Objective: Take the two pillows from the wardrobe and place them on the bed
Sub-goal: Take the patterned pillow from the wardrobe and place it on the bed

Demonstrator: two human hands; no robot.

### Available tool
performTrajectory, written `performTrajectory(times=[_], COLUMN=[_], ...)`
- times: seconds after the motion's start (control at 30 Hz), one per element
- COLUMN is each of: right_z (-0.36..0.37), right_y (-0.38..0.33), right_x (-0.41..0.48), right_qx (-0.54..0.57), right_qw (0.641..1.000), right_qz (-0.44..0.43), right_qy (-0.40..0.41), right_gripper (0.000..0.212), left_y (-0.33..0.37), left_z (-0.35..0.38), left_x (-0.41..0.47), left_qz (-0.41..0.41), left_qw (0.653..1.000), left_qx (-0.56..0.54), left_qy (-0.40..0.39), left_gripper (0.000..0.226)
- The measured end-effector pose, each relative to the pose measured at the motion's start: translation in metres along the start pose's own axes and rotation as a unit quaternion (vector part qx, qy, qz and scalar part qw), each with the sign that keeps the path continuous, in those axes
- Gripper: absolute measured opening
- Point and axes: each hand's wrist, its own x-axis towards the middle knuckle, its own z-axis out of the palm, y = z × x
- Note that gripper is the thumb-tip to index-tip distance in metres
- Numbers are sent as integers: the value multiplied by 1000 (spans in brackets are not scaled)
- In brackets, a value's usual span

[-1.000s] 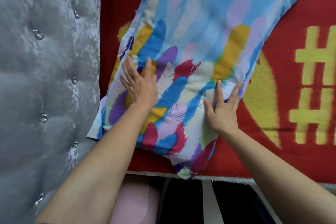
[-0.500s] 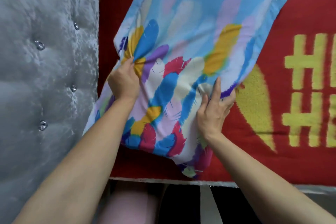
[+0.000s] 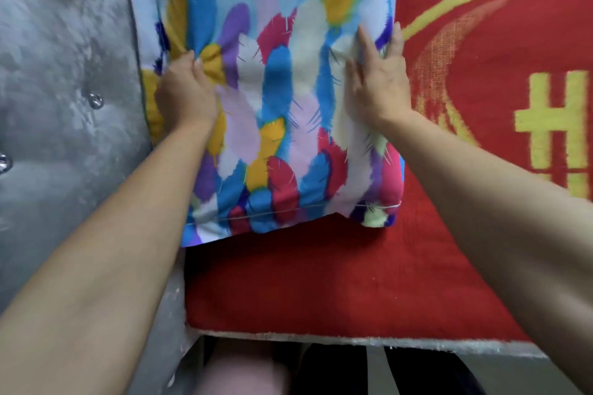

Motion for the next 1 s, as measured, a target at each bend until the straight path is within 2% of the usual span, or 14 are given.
performTrajectory(times=[0.03,0.1,0.17,0.27,0.43,0.57,0.7,0.83,1.0], right_z=[9,31,51,63,66,78,84,76,83], right_y=[7,23,38,42,35,42,40,38,49], right_x=[-3,-24,-57,-84,-94,-106,-99,-117,-143], right_qx=[-33,-80,-102,-98,-118,-99,-151,-172,-162], right_qw=[998,981,969,978,985,987,982,983,984], right_qz=[-3,-8,-7,14,9,40,31,18,21], right_qy=[-58,-179,-225,-182,-129,-118,-105,-59,-72], right_gripper=[53,62,74,77,82,92,90,83,80], left_y=[-13,-43,-70,-79,-73,-75,-74,-73,-81], left_z=[12,34,51,61,62,71,80,69,64], left_x=[-7,-37,-79,-115,-110,-117,-115,-136,-168], left_qz=[15,20,22,-10,-40,-47,-40,-42,-31], left_qw=[999,980,954,951,938,944,949,956,954], left_qx=[-4,45,122,138,144,134,147,147,160], left_qy=[-47,-191,-275,-277,-313,-298,-275,-249,-252], left_gripper=[37,46,59,66,73,75,72,65,65])
